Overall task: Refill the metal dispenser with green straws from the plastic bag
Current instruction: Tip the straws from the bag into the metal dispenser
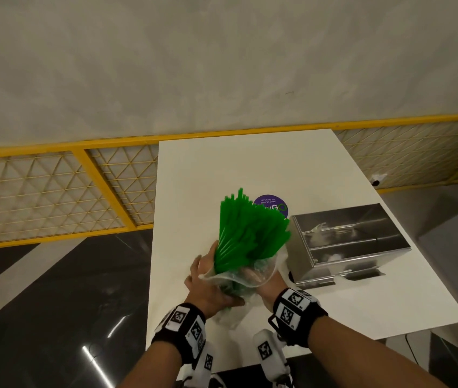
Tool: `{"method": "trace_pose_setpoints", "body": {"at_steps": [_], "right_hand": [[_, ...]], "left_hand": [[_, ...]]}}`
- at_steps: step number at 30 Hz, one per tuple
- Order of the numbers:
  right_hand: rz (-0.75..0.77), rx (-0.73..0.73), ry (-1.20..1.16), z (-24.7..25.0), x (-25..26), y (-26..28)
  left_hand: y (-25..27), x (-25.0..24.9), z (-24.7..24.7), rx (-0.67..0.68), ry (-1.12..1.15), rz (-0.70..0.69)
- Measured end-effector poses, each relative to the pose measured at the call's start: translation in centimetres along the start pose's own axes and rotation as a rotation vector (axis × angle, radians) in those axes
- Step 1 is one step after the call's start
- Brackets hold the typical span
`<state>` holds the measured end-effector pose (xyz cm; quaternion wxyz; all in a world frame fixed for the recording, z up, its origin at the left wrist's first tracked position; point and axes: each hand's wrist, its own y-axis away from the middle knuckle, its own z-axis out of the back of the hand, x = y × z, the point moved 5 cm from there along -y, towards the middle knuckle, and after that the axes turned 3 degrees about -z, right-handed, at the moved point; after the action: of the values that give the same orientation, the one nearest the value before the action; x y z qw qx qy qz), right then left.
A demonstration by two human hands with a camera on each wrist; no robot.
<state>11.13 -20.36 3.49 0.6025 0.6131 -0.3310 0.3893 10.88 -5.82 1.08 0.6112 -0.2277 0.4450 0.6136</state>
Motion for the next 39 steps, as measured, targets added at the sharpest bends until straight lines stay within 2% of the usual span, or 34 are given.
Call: {"method": "trace_pose_setpoints", "body": {"at_steps": [4, 6, 10, 14, 17, 19, 22, 26, 29, 33, 36, 38, 39], "right_hand": [[0.033, -0.096, -0.237, 1.3, 1.8, 0.1], [0.060, -0.153, -0.369, 2.7, 3.0, 0.2], [0.107, -0.152, -0.581, 5.7, 5.4, 0.9], [0.027, -0.194, -0.792, 9.7, 6.7, 0.8], [-0.021, -0.200, -0.880, 13.0, 6.5, 1.1], [-0.034, -0.248, -0.866, 14.9, 6.2, 1.3], [-0.060, -0.254, -0.869, 16.8, 5.3, 1.4], [-0.192, -0.206, -0.925, 16.7, 3.9, 1.3], [-0.291, -0.140, -0.834, 17.1, 3.7, 1.0], [-0.370, -0.113, -0.496, 19.7, 4.1, 2.0], [-0.394, -0.040, -0.308, 22.5, 4.1, 4.0], [-0.300, -0.034, -0.096, 25.1, 4.4, 5.6], [-0.176, -0.083, 0.081, 26.7, 4.8, 6.0]], "left_hand": [[-1.9, -2.6, 0.5, -0.007, 0.086, -0.181], [-2.8, -5.4, 1.0, 0.021, 0.027, -0.252], [-4.8, -12.9, 1.3, 0.079, -0.133, -0.285], [-5.3, -18.7, 0.0, 0.102, -0.085, -0.375], [-4.7, -21.0, -1.9, 0.107, -0.228, -0.365], [-4.4, -21.7, -3.4, 0.179, -0.376, -0.365], [-4.0, -21.5, -5.8, 0.235, -0.614, -0.244], [-3.8, -20.4, -7.5, 0.232, -0.600, -0.153], [-3.8, -21.2, -7.9, 0.193, -0.625, -0.110], [-4.5, -23.0, -8.6, 0.181, -0.723, -0.061], [-5.1, -24.0, -9.2, 0.204, -0.809, -0.040], [-5.5, -24.2, -9.8, 0.217, -0.865, -0.025], [-5.6, -24.3, -10.1, 0.220, -0.890, -0.024]]}}
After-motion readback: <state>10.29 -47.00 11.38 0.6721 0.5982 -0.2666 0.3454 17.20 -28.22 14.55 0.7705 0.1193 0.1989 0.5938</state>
